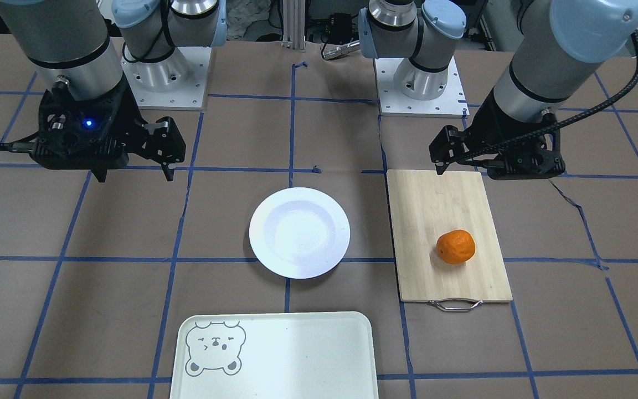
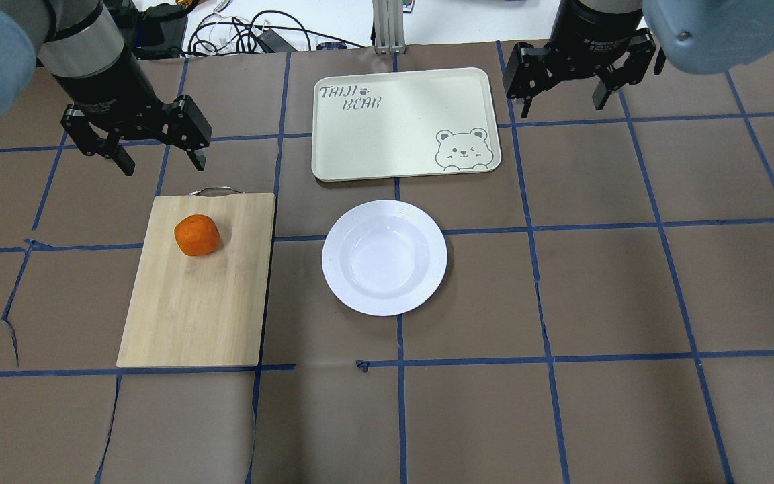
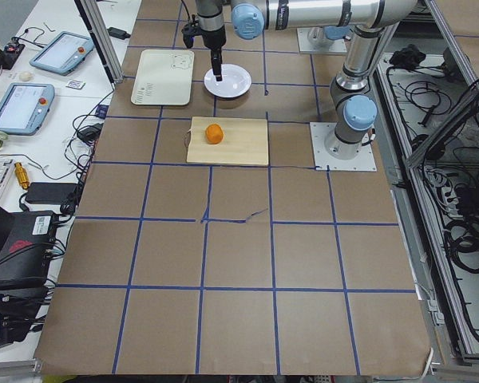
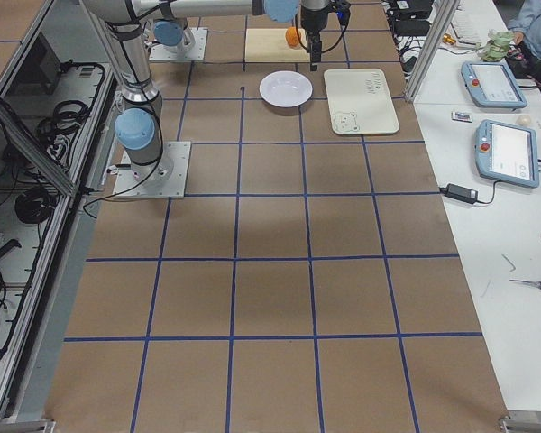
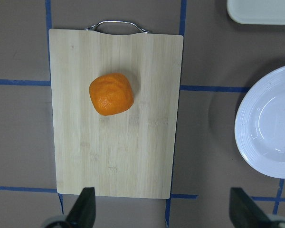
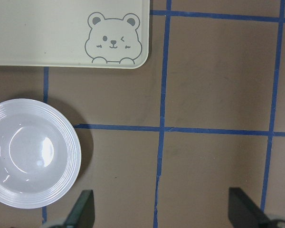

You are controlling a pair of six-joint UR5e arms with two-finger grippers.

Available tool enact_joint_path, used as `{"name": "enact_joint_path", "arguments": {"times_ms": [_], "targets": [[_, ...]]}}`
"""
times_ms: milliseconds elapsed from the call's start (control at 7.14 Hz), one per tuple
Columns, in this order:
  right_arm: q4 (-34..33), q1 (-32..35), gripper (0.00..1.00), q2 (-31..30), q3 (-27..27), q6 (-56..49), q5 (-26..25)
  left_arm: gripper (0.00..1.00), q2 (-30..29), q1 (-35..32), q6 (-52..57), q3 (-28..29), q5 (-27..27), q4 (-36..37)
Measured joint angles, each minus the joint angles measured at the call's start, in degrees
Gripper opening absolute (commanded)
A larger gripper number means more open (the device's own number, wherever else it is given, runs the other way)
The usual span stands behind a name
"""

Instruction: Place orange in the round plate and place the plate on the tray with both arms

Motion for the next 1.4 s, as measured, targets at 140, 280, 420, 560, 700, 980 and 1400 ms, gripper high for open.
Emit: {"name": "enact_joint_path", "arguments": {"times_ms": [140,280,420,560,700,980,1400], "targets": [[0.0,-0.5,1.0,-0.1,0.0,-0.1,0.0,1.0,0.1,0.0,0.1,0.0,0.0,0.0],[0.0,-1.3,1.0,-0.1,0.1,-0.2,0.0,1.0,0.1,0.0,0.3,0.0,0.0,-0.1],[0.1,-1.7,1.0,-0.1,0.1,-0.3,0.0,1.0,0.2,0.1,0.4,0.0,0.1,-0.1],[0.1,-1.9,1.0,-0.1,0.1,-0.4,0.0,1.0,0.2,0.2,0.5,0.0,0.1,-0.1],[0.1,-2.0,1.0,-0.1,0.1,-0.5,0.0,1.0,0.1,0.2,0.6,0.0,0.1,-0.1],[0.1,-2.0,1.0,-0.1,0.1,-0.5,0.1,1.0,-0.5,0.5,0.7,-0.1,0.1,-0.1],[0.3,-2.0,1.0,-0.2,0.1,-0.5,0.5,1.0,-0.5,0.7,0.7,-0.1,0.1,-0.2]]}}
